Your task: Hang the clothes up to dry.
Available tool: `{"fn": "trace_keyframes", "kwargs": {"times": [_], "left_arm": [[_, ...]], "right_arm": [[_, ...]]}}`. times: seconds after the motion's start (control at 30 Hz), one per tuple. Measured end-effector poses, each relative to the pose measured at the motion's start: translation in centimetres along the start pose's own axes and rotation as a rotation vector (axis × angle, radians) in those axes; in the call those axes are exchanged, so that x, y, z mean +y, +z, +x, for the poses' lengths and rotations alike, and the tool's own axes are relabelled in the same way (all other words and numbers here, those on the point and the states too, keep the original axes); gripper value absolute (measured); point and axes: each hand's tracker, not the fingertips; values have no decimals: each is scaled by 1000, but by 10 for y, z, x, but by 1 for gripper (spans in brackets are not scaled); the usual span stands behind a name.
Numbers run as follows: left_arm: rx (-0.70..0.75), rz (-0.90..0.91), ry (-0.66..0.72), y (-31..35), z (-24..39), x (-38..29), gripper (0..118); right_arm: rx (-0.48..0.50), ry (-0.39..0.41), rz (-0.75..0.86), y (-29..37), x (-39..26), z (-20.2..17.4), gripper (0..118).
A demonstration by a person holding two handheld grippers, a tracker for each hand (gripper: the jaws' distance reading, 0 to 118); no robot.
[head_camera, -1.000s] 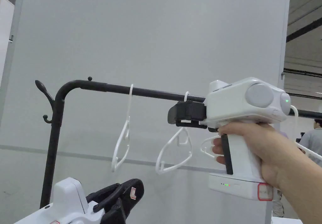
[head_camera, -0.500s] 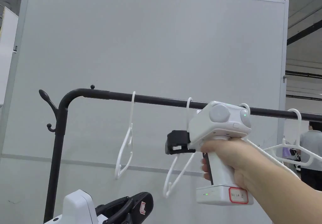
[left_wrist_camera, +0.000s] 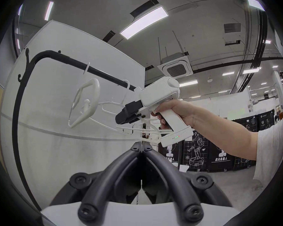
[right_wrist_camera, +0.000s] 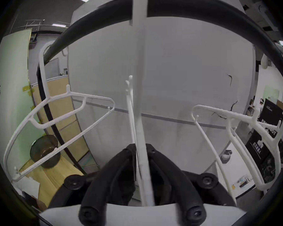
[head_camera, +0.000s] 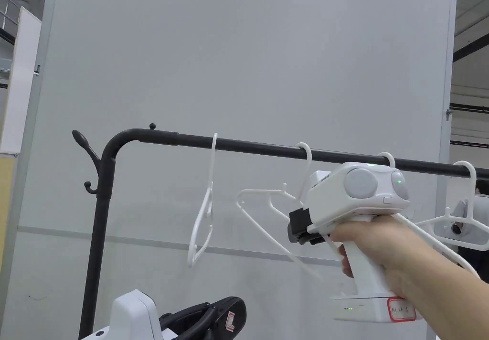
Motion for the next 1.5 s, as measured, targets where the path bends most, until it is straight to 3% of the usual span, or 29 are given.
{"fn": "trace_keyframes", "kwargs": {"times": [0.27,0.53,0.77,0.97,1.23,1.43,1.5], "left_arm": [[6,-13,-2,1,1,-1,2],[8,-22,-12,1,3,-1,2],[20,-23,-7,3,1,-1,2],[39,-50,-10,-1,0,-8,2],[18,-122,2,-11,-7,-27,2],[8,-244,46,-24,-12,-62,2],[-10,-287,36,-27,-12,-72,2]], "right_arm": [[-36,67,61,7,1,-3,6],[-22,55,117,29,16,-4,6],[-9,72,109,37,-9,-4,6],[26,87,160,59,-61,0,6],[132,58,212,54,-178,18,6],[228,-29,187,29,-247,38,6],[252,-25,179,26,-261,41,6]]}}
